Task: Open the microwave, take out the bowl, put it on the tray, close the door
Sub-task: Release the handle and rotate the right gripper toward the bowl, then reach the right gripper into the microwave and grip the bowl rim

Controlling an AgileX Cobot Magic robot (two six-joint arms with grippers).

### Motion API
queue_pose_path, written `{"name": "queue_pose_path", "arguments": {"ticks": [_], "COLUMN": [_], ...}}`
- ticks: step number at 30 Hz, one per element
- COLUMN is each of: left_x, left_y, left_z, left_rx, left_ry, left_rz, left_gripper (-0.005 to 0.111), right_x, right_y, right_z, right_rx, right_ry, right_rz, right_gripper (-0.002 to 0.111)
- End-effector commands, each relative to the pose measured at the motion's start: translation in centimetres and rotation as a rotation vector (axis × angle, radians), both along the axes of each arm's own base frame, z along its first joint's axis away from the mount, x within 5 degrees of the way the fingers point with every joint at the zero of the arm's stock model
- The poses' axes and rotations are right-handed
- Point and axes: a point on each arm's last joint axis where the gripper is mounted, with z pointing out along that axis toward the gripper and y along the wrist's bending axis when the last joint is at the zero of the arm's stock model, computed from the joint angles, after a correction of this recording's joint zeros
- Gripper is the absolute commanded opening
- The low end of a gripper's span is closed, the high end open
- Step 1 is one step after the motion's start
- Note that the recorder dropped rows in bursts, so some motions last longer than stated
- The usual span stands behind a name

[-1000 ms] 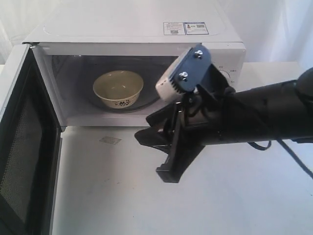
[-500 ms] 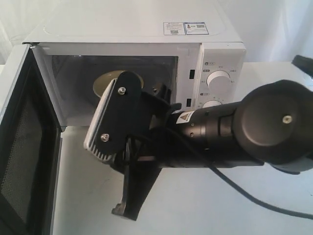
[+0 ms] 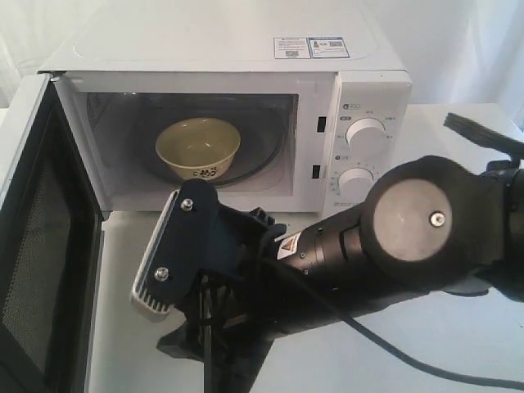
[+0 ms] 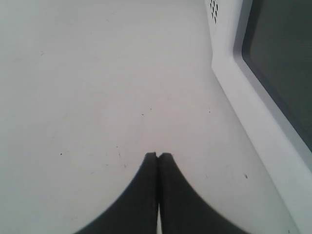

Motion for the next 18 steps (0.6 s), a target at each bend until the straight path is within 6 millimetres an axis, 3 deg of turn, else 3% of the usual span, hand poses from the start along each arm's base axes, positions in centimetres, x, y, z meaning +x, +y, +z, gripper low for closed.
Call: {"name": "queue_pose_path", "arguments": {"ticks": [1,5,9,13,18], "left_x": [0.0,0.0,0.0,0.0,0.0], "left_y": [0.0,0.0,0.0,0.0,0.0], "left_z": [-0.1,-0.1,-0.1,-0.1,-0.1], "left_rx": [-0.006,-0.006,-0.006,-0.006,-0.006], "left_ry": [0.0,0.0,0.0,0.0,0.0], "left_rz": [0.001,0.001,0.001,0.001,0.001], "left_gripper": [0.0,0.0,0.0,0.0,0.0], "right_x": [0.1,1.3,1.7,1.3,2.1], "right_y": [-0.4,-1.2,-1.0,0.1,0.5], "right_z": [-0.4,-0.4,0.0,-0.9,-1.6], "right_rx": [-0.119,-0.257,-0.22,-0.324,-0.403], "right_ry": [-0.074,-0.246,-0.297,-0.424,-0.551], "right_rz": [-0.027,-0.156,-0.306,-0.178,-0.088], "right_gripper": [0.037,0.037,0.037,0.037,0.037]}}
